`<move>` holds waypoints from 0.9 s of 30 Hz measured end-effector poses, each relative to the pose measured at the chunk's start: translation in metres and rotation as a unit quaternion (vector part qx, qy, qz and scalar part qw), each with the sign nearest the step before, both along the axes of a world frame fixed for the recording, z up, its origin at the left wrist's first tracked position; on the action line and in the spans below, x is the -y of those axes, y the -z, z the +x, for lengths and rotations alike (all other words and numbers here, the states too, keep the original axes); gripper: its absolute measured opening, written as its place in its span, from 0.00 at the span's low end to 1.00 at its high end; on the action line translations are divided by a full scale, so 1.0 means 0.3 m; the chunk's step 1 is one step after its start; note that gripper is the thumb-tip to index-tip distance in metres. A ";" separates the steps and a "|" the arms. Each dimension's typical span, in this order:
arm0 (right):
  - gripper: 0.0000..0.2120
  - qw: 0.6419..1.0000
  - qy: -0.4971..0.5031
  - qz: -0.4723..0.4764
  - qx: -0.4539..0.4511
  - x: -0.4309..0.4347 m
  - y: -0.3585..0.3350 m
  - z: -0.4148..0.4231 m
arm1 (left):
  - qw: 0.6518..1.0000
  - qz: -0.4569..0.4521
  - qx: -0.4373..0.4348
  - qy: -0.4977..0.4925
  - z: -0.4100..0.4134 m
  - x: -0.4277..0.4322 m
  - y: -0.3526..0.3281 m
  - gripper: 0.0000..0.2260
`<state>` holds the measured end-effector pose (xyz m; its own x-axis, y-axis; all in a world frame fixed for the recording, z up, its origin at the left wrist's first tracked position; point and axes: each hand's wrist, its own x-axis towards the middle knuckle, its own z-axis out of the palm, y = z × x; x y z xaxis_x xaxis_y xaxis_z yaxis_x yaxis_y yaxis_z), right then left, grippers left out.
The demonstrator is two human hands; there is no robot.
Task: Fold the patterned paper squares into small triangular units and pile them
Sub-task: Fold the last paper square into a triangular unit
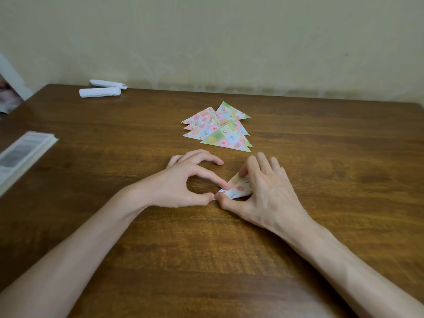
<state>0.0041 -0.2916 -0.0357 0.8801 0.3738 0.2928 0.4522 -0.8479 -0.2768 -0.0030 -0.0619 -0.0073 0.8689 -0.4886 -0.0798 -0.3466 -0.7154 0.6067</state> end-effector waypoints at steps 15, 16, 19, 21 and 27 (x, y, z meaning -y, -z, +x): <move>0.48 0.984 -0.025 0.096 -0.151 0.054 -0.047 0.034 | 1.000 -0.001 0.007 -0.010 -0.003 0.008 0.001 0.16; 0.48 0.984 -0.027 0.094 -0.148 0.052 -0.045 0.033 | 1.000 0.001 0.009 -0.011 -0.003 0.007 0.004 0.16; 0.48 0.984 -0.028 0.095 -0.148 0.050 -0.040 0.033 | 0.999 -0.006 0.029 -0.026 -0.009 0.014 0.018 0.12; 0.49 0.982 -0.036 0.103 -0.153 0.060 -0.037 0.041 | 0.998 -0.015 0.044 -0.046 -0.013 0.026 0.030 0.08; 0.48 0.971 -0.066 0.139 -0.184 0.093 -0.033 0.059 | 0.997 -0.017 0.053 -0.061 -0.011 0.033 0.038 0.07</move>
<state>0.0219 -0.3194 -0.0258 0.8942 0.4416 0.0729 0.3783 -0.6588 -0.6502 -0.0061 -0.0719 -0.0187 0.9249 -0.3791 0.0297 -0.3209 -0.7361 0.5960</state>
